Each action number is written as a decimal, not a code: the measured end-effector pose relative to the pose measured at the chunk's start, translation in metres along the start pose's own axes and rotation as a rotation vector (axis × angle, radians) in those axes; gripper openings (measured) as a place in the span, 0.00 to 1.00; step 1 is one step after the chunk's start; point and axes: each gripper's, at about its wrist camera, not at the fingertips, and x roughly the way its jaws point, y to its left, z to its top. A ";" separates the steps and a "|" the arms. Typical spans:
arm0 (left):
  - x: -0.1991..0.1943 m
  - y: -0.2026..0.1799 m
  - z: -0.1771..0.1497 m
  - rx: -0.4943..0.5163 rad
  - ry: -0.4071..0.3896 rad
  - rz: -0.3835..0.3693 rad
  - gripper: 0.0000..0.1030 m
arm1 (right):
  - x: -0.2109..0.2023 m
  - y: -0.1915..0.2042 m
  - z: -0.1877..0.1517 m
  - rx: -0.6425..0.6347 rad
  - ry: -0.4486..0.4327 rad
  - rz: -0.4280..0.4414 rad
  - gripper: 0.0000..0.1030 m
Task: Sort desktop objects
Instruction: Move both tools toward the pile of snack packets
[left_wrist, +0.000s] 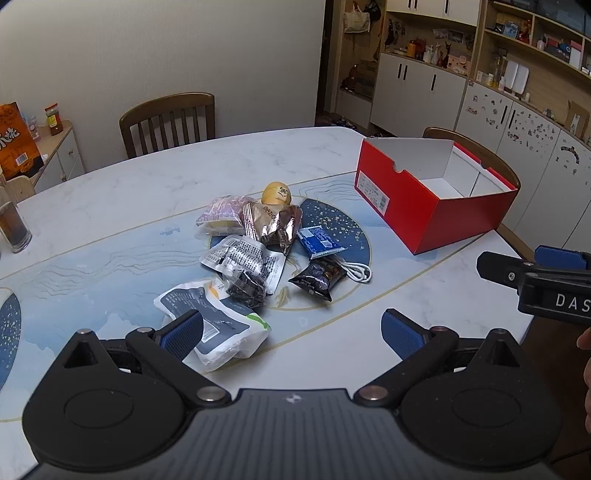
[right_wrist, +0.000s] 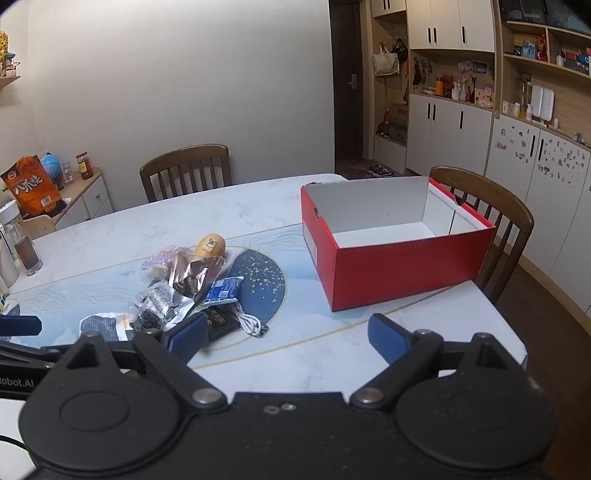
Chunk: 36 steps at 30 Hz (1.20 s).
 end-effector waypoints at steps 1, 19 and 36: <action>0.000 0.002 0.000 0.001 0.000 -0.002 1.00 | 0.000 0.001 0.000 -0.002 -0.001 -0.003 0.91; 0.002 0.017 0.005 0.019 -0.017 -0.028 1.00 | 0.008 0.009 0.002 0.005 0.016 -0.015 0.91; 0.012 0.041 0.012 0.021 -0.022 -0.050 1.00 | 0.020 0.034 0.006 -0.007 0.019 -0.010 0.91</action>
